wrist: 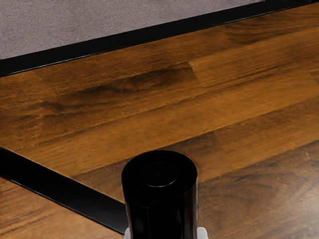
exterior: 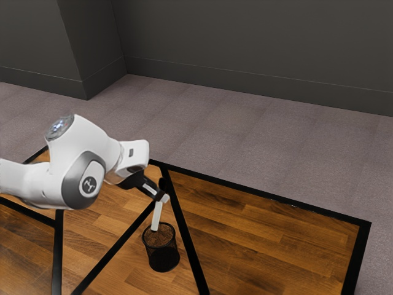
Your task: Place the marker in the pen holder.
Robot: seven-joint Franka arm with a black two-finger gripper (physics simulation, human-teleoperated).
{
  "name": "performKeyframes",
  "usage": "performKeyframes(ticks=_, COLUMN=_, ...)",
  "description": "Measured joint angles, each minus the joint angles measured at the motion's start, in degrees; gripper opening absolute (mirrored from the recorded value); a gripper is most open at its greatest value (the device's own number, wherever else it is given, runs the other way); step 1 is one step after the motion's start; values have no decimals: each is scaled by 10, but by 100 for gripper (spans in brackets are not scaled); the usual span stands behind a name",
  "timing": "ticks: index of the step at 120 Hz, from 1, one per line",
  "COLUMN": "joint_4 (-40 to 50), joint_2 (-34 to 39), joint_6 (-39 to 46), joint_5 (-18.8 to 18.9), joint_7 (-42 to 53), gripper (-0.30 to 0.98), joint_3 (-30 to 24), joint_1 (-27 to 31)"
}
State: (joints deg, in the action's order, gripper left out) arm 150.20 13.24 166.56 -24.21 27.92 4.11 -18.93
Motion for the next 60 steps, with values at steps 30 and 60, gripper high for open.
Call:
performKeyframes(ticks=30, joint_4=2, joint_2=-12, joint_6=33, joint_5=-15, joint_7=21, gripper=-4, joint_3=-2, joint_1=-8)
performKeyframes(ticks=60, joint_4=21, joint_2=5, joint_6=45, joint_5=-43, joint_7=35, gripper=-3, joint_3=-5, joint_1=-20)
